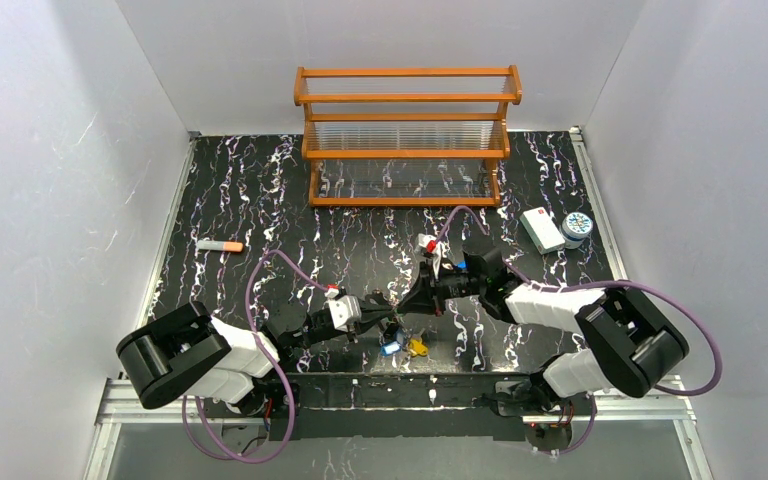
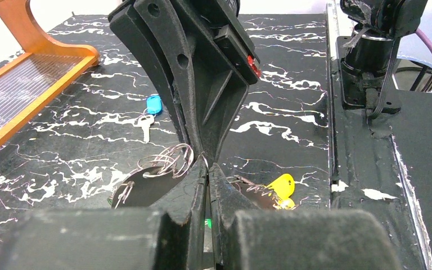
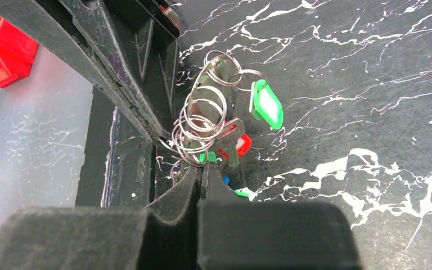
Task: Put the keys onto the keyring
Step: Adjust the key on the keyring.
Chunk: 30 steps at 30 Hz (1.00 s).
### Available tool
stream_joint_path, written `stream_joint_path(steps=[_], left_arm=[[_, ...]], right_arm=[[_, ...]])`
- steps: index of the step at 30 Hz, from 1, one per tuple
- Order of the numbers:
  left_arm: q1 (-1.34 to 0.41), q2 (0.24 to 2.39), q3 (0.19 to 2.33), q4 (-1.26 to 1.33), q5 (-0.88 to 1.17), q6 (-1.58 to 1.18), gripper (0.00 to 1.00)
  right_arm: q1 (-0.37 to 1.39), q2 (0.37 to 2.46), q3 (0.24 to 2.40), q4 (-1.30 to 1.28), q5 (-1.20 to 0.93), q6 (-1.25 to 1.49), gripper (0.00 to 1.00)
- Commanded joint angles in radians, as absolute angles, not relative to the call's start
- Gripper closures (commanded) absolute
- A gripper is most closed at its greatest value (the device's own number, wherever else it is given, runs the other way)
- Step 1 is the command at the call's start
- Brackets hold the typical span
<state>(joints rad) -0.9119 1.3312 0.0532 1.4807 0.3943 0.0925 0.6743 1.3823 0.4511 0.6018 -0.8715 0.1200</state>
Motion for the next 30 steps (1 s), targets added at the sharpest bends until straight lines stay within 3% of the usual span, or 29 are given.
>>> stream_joint_path(steps=[1,8,15,24,30], left_arm=[[-0.914,1.304,0.061,1.546,0.405,0.099,1.00],[-0.915,1.302,0.061,1.546,0.405,0.099,1.00],[-0.914,1.298,0.060,1.547,0.406,0.099,1.00],[-0.914,1.284,0.055,1.546,0.405,0.100,1.00],[-0.916,1.266,0.045,1.546,0.394,0.100,1.00]], right_arm=[[0.673,1.408,0.491,0.586,-0.882,0.093,0.99],[0.672,1.454,0.520,0.559,-0.889,0.091,0.99],[0.672,1.401,0.494,0.572,-0.878,0.071,0.78],[0.672,1.321,0.451,0.535,-0.855,0.043,0.78],[0.672,1.256,0.428,0.507,-0.838,0.003,0.70]])
